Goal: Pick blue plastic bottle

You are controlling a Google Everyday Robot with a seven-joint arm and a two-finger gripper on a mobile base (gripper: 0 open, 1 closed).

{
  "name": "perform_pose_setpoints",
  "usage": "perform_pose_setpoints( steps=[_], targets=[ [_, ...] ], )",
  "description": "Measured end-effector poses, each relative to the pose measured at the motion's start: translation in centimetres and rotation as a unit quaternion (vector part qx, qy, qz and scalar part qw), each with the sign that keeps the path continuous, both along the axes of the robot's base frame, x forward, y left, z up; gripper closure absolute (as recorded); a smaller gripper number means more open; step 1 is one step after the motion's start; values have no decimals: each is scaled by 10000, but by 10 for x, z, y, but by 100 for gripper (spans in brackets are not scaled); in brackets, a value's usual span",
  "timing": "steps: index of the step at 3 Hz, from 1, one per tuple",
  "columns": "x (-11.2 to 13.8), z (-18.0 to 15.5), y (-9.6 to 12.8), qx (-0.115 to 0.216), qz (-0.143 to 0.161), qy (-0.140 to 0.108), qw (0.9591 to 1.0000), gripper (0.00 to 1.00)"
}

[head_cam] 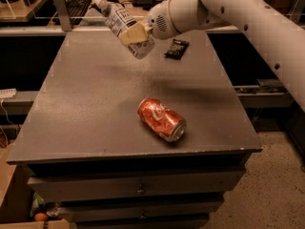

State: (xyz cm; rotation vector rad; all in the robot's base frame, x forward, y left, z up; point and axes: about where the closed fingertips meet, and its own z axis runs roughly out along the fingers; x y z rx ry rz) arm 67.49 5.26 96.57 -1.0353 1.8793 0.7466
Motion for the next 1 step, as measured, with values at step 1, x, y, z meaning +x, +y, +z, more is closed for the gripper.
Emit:
perform_pose_setpoints(
  steps=[1],
  targets=[
    [0,-1,0,-17,-1,-3,10000,100]
  ],
)
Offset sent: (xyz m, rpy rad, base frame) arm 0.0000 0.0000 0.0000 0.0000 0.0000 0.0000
